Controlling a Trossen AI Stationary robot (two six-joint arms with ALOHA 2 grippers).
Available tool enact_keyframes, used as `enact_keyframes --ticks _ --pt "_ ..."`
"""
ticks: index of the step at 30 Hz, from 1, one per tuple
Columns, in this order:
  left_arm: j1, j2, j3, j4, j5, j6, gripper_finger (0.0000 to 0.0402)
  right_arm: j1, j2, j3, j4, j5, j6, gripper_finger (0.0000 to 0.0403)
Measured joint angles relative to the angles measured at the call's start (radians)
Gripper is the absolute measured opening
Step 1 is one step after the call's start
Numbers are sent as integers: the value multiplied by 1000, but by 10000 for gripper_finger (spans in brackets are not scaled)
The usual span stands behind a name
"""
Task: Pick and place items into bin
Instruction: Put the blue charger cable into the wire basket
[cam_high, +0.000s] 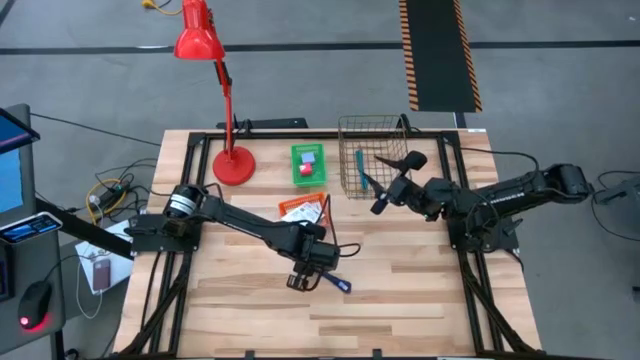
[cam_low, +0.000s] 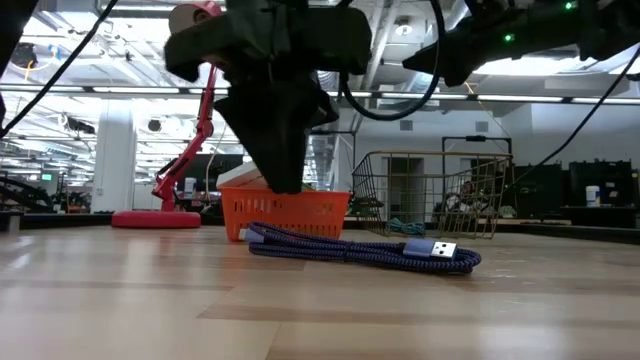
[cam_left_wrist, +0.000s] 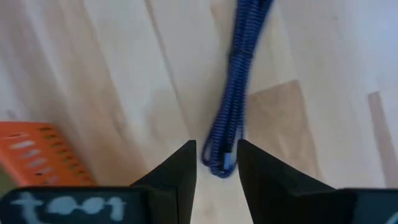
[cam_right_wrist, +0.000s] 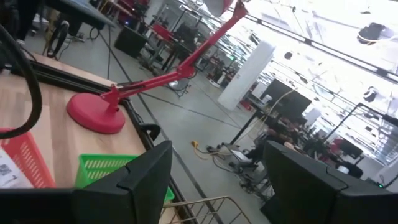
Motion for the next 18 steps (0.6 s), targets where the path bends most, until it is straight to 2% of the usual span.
enact_keyframes --ticks 18 --pt "-17 0 -25 22 10 -39 105 17 0 0 -36 0 19 249"
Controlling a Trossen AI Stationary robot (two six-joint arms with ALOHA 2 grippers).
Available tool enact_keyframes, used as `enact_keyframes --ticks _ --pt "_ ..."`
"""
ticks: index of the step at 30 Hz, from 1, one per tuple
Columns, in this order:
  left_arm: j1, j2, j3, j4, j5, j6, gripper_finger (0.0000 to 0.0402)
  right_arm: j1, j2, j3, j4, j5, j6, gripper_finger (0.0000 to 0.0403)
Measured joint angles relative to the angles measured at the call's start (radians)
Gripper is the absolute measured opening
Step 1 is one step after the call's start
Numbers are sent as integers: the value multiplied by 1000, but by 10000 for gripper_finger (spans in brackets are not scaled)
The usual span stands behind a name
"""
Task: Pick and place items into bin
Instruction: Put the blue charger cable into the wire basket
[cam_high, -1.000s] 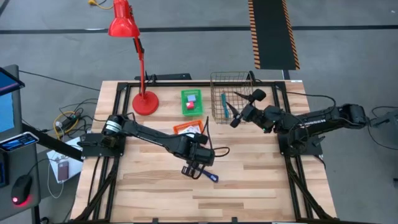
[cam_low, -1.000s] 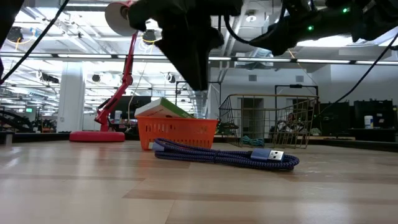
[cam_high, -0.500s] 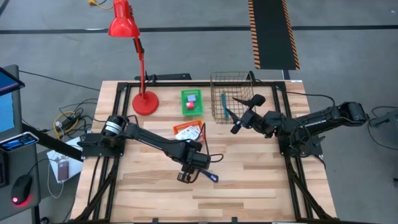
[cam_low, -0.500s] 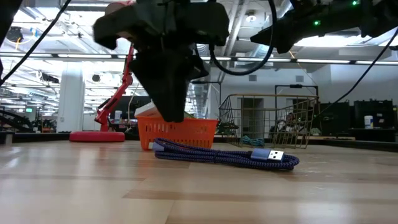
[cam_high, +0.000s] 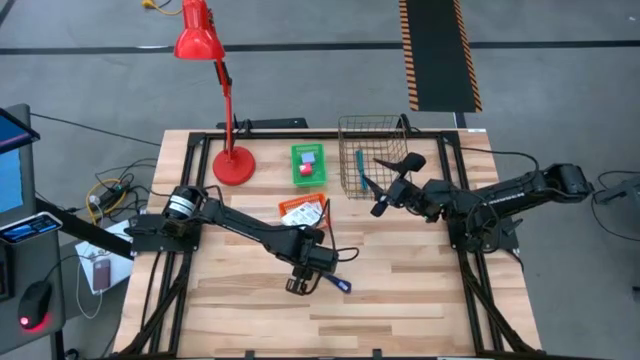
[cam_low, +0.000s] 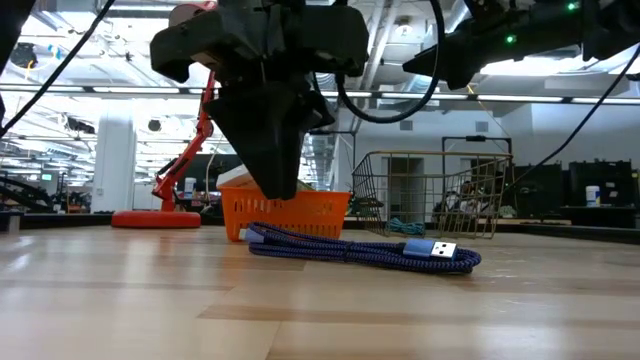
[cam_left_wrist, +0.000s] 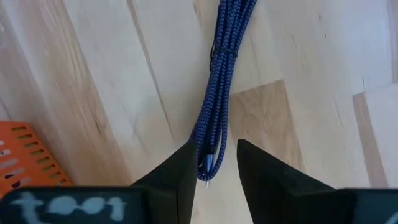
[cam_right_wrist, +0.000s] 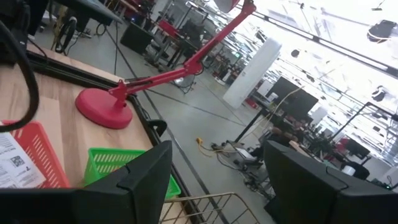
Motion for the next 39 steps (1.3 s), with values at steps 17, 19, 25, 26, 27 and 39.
enact_keyframes --ticks 17,19,25,26,27,39 --pt "3 98 -2 -6 19 9 105 20 1 0 -29 0 18 249" --pt "7 98 -2 -6 24 9 102 20 1 0 -29 0 19 249" --pt "8 97 -2 -7 26 29 26 20 1 0 -30 3 46 249" --pt "8 97 0 -9 26 28 17 20 1 0 -29 3 52 249" --pt "8 97 3 -13 26 28 15 20 1 0 -32 3 61 249" --pt "-2 100 104 -140 -43 52 7 112 1 0 -28 21 80 249"
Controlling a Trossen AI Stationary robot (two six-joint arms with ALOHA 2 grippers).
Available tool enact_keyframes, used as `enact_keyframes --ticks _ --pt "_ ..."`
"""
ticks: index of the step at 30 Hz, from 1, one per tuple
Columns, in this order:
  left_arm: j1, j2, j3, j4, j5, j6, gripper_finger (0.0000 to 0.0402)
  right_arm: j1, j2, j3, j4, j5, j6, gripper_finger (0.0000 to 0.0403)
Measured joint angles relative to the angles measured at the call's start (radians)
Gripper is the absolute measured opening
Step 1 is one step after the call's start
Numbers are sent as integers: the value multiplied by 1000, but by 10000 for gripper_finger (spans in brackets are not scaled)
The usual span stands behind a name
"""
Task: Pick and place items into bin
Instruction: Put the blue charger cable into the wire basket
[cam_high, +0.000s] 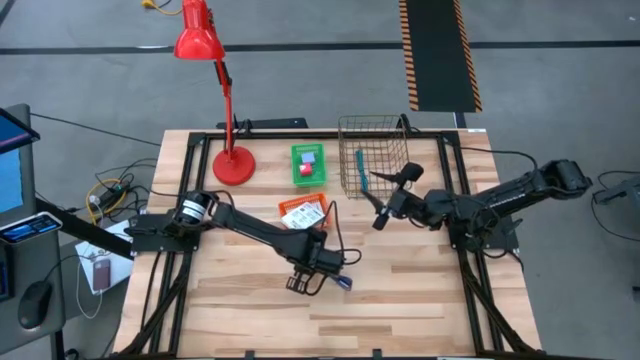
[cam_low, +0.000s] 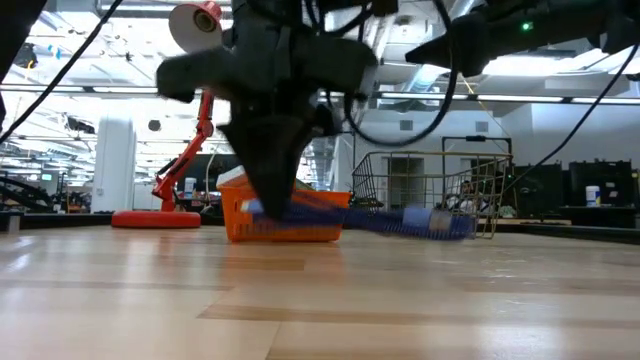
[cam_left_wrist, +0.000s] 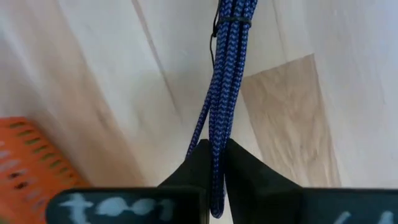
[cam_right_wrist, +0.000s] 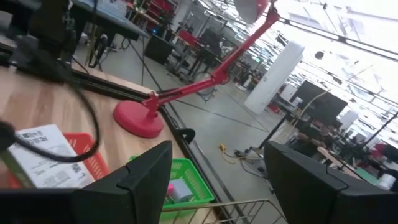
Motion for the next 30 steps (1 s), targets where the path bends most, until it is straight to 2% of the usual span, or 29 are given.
enact_keyframes --ticks 10,21,30 --pt "0 0 259 -238 -73 20 7 41 0 0 7 15 -17 249" --pt "1 -1 694 -599 -269 -13 6 74 0 0 -5 11 -73 249" --pt "24 -106 669 -521 -342 11 5 212 0 0 11 -55 -199 249"
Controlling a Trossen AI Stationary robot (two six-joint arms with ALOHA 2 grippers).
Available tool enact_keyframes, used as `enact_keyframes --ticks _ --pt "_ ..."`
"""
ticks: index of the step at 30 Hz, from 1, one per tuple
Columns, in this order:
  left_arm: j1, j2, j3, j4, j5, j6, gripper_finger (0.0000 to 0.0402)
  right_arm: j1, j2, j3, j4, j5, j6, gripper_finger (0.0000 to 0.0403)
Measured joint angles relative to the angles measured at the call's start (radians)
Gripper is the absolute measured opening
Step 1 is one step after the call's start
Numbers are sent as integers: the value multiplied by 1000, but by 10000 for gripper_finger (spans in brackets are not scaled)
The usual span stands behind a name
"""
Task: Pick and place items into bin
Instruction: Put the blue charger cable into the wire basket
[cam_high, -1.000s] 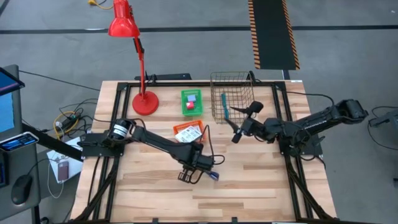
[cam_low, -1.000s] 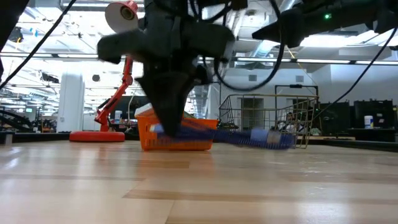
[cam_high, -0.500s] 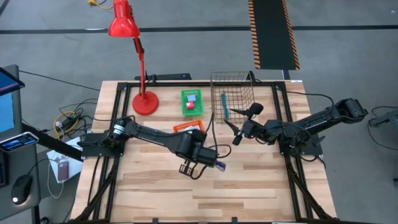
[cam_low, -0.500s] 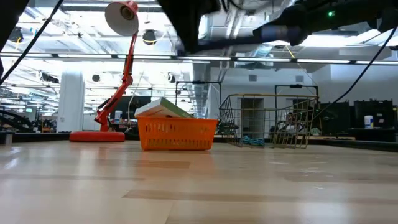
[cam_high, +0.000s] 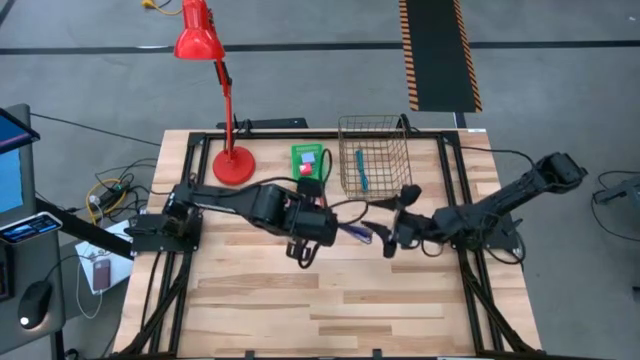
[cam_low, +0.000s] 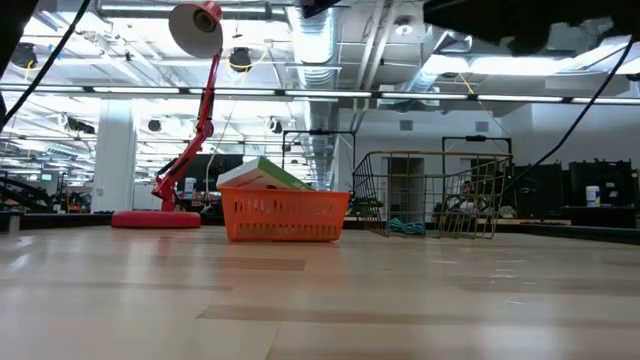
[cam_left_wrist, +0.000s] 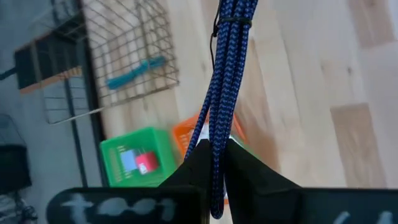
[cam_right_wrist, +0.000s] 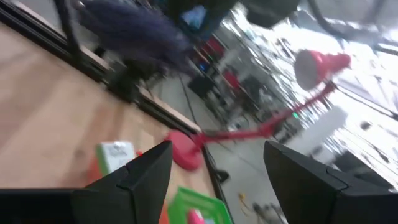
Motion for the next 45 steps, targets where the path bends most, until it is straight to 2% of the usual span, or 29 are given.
enact_keyframes --ticks 8,21,25,27,30,31,45 --pt "11 5 -1 138 12 95 5 67 2 0 87 -124 -3 249" --pt "21 8 -2 176 7 104 12 75 3 0 164 -250 27 240" --pt "21 8 -2 181 7 103 12 75 3 0 163 -251 32 189" --pt "21 8 -2 181 7 103 10 75 3 0 158 -251 33 140" --pt "21 8 -2 177 10 99 12 75 3 0 149 -251 32 44" --pt "20 8 -2 176 10 96 13 75 3 0 143 -251 29 26" --pt "19 8 -2 182 21 57 21 75 2 0 132 -220 36 7"
